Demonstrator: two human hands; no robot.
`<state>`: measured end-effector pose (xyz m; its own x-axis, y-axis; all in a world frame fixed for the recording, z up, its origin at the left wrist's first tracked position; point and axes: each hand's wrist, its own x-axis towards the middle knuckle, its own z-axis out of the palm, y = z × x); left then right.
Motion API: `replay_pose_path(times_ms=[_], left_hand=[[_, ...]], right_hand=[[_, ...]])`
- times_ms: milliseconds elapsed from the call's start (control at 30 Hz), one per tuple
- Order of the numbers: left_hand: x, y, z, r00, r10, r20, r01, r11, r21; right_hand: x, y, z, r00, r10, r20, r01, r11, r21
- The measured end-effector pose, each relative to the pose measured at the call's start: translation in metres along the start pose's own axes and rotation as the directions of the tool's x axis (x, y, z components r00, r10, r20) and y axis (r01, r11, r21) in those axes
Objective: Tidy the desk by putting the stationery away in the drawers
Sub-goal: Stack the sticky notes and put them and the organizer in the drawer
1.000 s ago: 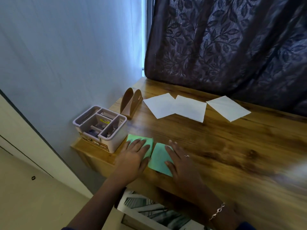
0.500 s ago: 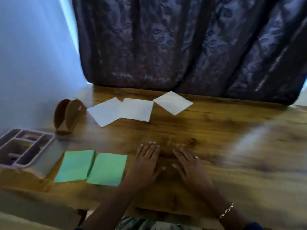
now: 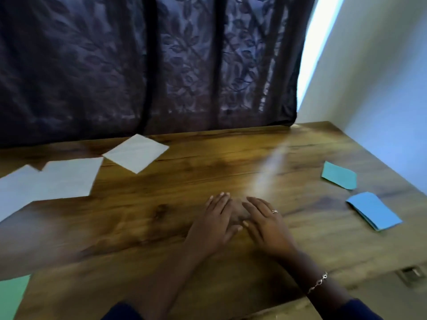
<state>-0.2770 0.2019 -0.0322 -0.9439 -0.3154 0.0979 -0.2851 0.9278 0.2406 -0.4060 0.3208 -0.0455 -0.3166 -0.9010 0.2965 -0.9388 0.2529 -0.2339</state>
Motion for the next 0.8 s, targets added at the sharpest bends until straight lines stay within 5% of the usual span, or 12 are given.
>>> replay_pose_path(times_ms=[233,433,633,800], left_hand=[[0.091,0.066,0.014,0.987,0.158,0.028,-0.158,0.987,0.013],[0.158,0.116,0.024,0.95,0.313,-0.015,-0.312,0.949,0.049],[0.22,0.153,0.049,0.921,0.388,0.016,-0.387,0.915,0.114],[0.254,0.168,0.063,0.912,0.408,0.04,-0.408,0.893,0.19]], right_hand=[[-0.032,0.089,-0.042,0.98,0.192,-0.061,-0.192,0.981,-0.006],[-0.059,0.169,-0.075,0.882,0.423,-0.208,-0.436,0.9,-0.016],[-0.07,0.215,-0.091,0.775,0.631,-0.031,-0.626,0.761,-0.171],[-0.063,0.221,-0.092,0.763,0.642,0.075,-0.592,0.741,-0.318]])
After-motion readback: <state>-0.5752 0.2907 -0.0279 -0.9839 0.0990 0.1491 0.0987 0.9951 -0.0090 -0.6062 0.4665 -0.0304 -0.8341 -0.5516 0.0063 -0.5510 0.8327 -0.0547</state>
